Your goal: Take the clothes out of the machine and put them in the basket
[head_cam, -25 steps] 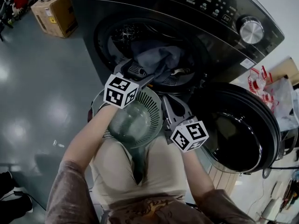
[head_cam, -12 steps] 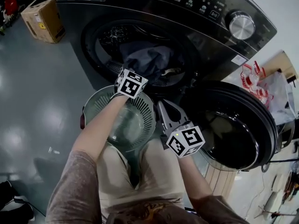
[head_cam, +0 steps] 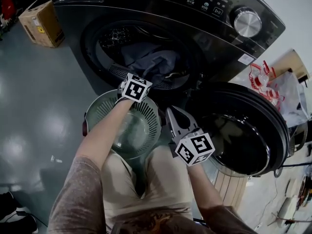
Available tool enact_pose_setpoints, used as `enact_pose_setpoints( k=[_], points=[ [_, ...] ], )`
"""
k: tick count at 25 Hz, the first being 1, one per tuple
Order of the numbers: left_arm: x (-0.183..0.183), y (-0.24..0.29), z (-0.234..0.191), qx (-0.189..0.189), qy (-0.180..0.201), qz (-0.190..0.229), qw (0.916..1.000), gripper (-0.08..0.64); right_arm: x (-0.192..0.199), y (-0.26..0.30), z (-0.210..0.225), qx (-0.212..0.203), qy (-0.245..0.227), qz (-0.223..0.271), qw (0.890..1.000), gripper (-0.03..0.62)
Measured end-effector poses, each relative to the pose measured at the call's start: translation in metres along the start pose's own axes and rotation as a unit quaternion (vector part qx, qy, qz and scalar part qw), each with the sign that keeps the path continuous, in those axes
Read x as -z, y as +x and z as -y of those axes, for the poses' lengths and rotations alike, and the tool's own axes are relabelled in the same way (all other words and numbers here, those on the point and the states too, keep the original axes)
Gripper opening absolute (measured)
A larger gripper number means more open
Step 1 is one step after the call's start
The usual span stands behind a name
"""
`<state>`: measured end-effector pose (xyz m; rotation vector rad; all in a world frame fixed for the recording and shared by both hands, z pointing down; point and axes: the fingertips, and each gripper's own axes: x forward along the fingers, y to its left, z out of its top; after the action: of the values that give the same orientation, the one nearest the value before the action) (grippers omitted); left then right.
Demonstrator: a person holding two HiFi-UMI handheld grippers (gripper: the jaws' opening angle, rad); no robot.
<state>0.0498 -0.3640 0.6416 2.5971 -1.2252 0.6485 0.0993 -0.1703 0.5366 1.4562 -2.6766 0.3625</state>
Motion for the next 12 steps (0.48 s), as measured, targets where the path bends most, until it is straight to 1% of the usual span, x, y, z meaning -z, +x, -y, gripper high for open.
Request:
enact_pose_setpoints(
  k=[3,7,9,12],
  points=[
    [-0.008,-0.014,-0.001,0.007,-0.016,0.011,0.9998,0.031,0.001,-0.002,0.004,0.003,0.004,0.002,1.0,-0.005],
    [-0.022,-0.047,0.001,0.023,-0.039,0.036,0.9983,0.029,0.002,-0.002,0.006,-0.001,0.005,0.003,1.0,-0.005],
    [-0.027,-0.069,0.004,0.029,-0.043,0.045,0.9976,0.029,0.001,-0.002,0.007,-0.003,0.005,0.004,1.0,-0.005],
    [-0.028,-0.101,0.006,0.033,-0.049,0.046,0.9972,0.029,0.002,-0.001,0.01,-0.006,0.004,0.004,1.0,-0.005]
  ],
)
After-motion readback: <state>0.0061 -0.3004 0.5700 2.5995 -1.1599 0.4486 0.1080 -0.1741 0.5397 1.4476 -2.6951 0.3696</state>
